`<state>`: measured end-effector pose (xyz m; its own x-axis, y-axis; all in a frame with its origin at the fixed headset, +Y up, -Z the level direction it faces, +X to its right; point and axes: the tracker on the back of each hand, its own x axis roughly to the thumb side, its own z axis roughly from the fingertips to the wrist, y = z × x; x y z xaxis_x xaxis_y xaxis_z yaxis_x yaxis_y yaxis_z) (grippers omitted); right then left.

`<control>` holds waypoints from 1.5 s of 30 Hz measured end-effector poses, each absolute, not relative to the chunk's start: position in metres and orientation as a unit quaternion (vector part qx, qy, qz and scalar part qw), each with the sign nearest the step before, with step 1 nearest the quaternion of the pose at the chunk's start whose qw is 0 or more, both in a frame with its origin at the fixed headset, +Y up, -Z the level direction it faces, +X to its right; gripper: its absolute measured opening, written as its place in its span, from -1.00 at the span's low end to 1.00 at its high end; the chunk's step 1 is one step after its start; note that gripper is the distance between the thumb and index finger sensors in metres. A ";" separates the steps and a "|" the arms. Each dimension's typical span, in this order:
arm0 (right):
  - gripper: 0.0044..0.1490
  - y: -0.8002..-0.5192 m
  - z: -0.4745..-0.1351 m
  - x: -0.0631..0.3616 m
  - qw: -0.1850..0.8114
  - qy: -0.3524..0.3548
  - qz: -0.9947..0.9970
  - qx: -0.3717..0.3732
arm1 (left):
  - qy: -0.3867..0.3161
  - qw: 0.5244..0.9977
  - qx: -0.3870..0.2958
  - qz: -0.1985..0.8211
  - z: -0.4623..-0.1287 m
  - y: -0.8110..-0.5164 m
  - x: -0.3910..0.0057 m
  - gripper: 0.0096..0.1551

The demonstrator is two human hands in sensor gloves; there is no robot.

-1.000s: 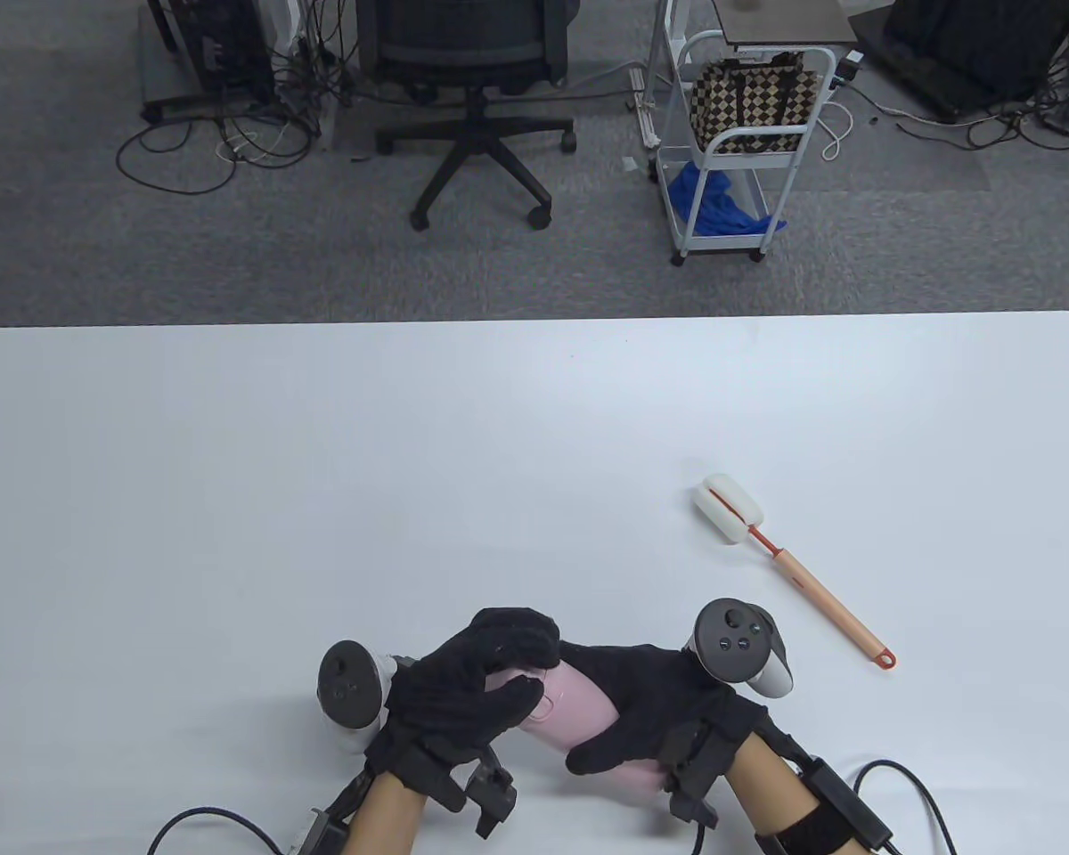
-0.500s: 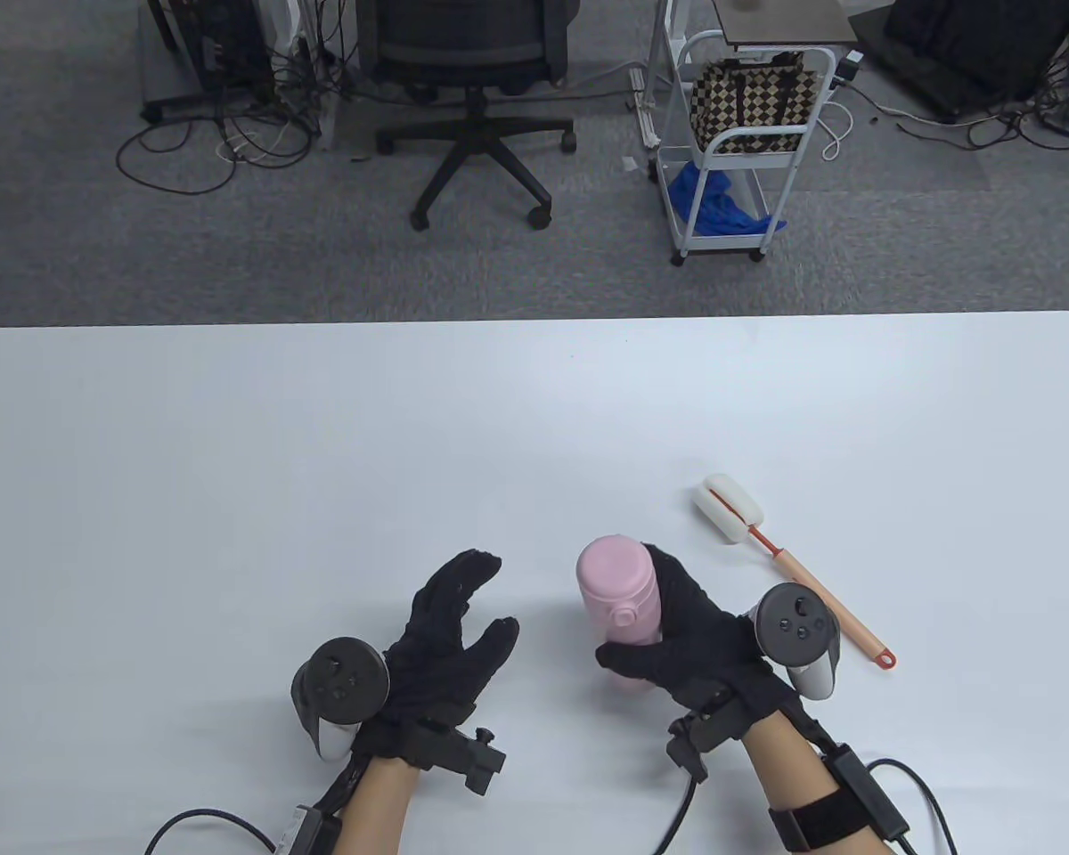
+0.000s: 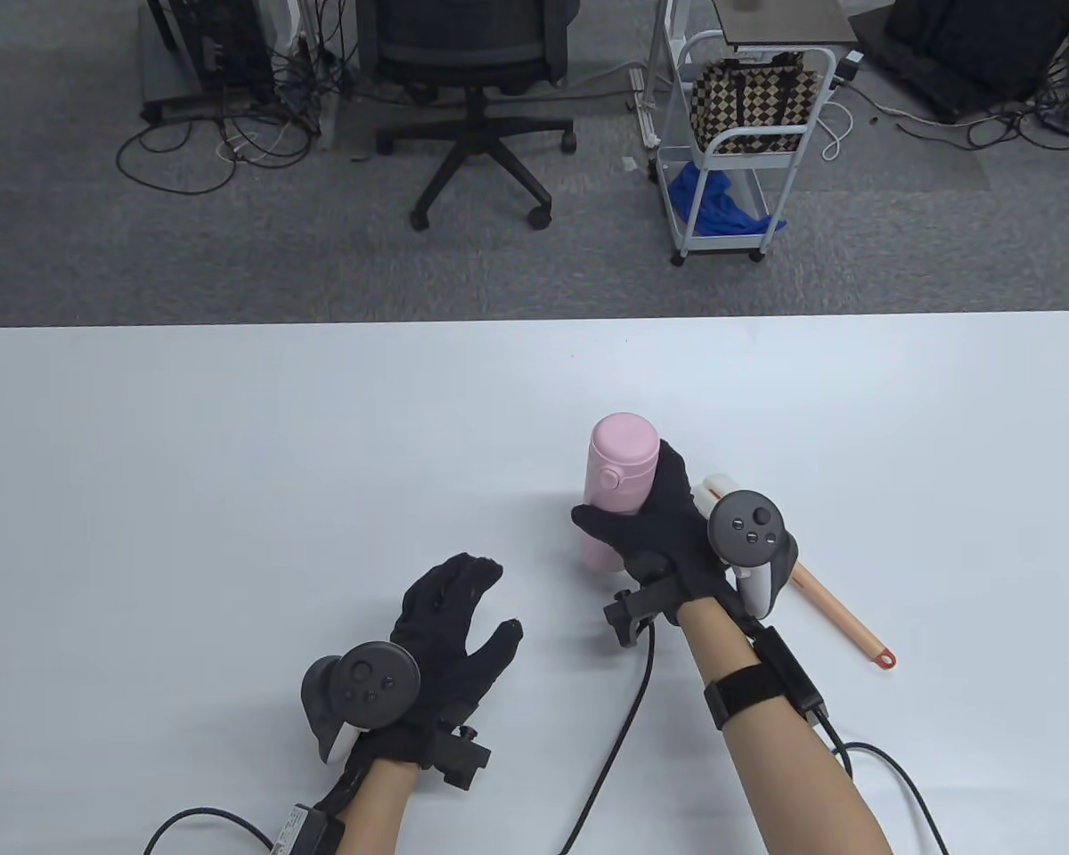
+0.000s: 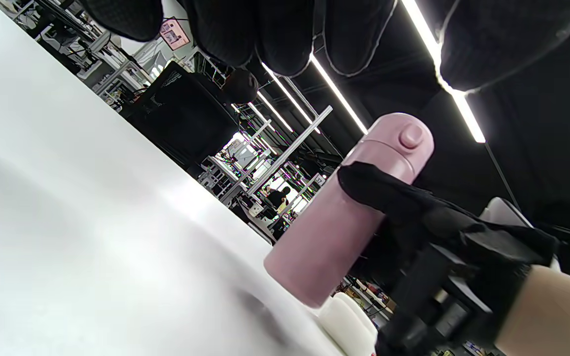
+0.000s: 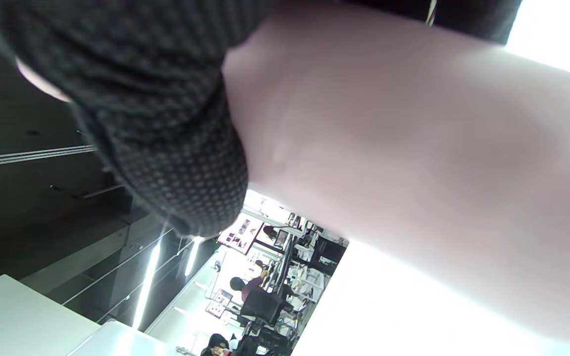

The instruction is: Insert cup brush into the thermos (Clean the thermos with cup brush)

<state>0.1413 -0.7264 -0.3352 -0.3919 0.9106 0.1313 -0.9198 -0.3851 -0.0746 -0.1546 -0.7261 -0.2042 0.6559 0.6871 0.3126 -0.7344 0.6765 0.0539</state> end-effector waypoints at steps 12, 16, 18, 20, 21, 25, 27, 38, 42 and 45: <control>0.49 -0.747 -0.334 0.138 0.515 -0.080 0.853 0.033 | -0.141 0.905 0.082 0.392 -0.205 -0.727 -0.150 -0.16; 0.49 -0.750 -0.326 0.135 0.505 -0.086 0.858 0.028 | -0.141 0.911 0.084 0.378 -0.205 -0.726 -0.150 -0.16; 0.51 -0.752 -0.319 0.136 0.498 -0.096 0.861 0.023 | -0.137 0.914 0.087 0.373 -0.206 -0.726 -0.152 -0.16; 0.51 -0.754 -0.318 0.138 0.507 -0.087 0.857 0.020 | -0.132 0.913 0.087 0.375 -0.207 -0.726 -0.154 -0.17; 0.49 -0.754 -0.317 0.138 0.501 -0.082 0.861 0.017 | -0.129 0.913 0.088 0.376 -0.207 -0.726 -0.155 -0.16; 0.47 -0.755 -0.315 0.137 0.496 -0.082 0.864 0.010 | -0.122 0.915 0.092 0.373 -0.208 -0.726 -0.159 -0.16; 0.40 -0.755 -0.312 0.138 0.499 -0.085 0.863 0.011 | -0.120 0.916 0.095 0.370 -0.207 -0.725 -0.161 -0.16; 0.34 -0.729 -0.248 0.178 0.367 -0.045 0.927 0.066 | -0.104 0.931 0.131 0.325 -0.206 -0.713 -0.172 -0.10; 0.36 -0.722 -0.231 0.188 0.254 -0.030 0.964 0.078 | -0.082 0.956 0.135 0.247 -0.204 -0.706 -0.180 -0.02; 0.36 -0.717 -0.226 0.191 0.194 -0.026 0.976 0.091 | -0.067 0.976 0.123 0.164 -0.205 -0.704 -0.182 0.04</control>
